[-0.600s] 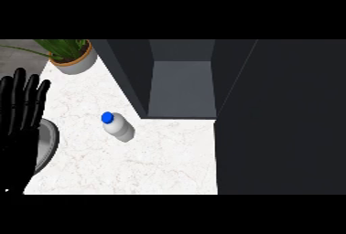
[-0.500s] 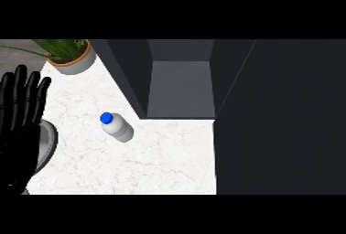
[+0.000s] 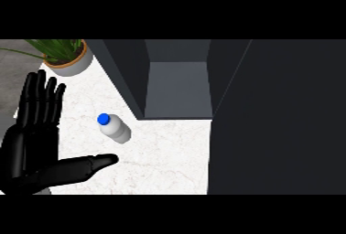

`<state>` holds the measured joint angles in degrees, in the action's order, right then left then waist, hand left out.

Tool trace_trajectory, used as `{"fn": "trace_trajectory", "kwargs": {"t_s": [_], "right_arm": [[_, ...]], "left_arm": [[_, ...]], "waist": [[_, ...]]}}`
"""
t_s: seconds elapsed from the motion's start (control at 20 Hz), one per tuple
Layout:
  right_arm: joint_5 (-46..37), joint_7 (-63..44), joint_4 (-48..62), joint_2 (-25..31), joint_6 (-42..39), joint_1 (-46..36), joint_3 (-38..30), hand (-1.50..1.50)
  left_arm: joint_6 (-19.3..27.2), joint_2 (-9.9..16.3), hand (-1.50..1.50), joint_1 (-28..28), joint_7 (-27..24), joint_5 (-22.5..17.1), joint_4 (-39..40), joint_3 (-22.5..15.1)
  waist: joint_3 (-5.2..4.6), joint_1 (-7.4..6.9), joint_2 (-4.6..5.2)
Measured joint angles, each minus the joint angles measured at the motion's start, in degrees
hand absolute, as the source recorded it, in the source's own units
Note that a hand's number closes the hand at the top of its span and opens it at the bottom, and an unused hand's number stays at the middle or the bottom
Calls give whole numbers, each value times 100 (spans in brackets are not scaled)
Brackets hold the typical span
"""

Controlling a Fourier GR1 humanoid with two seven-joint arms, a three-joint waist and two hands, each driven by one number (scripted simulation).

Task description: Pick up the bottled water, place it into the cabinet and close the cabinet

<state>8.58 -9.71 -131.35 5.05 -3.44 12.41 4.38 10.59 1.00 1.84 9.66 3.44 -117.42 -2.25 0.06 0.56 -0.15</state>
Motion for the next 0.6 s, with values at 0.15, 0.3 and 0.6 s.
{"fn": "trace_trajectory", "kwargs": {"t_s": [0.15,0.3,0.6], "right_arm": [[2,-120,-346,-47,-67,495,216,-150],[-188,-275,-818,-134,-40,961,603,-150],[-204,-50,-962,-126,-222,1554,712,-150]], "left_arm": [[398,-51,-150,-147,370,204,-248,-411],[636,-75,-150,-406,478,354,-434,-710],[1228,-93,-150,-686,770,910,-565,-1419]], "waist": [[-2,-6,-3],[-4,-11,-6],[-4,-8,-4]]}}
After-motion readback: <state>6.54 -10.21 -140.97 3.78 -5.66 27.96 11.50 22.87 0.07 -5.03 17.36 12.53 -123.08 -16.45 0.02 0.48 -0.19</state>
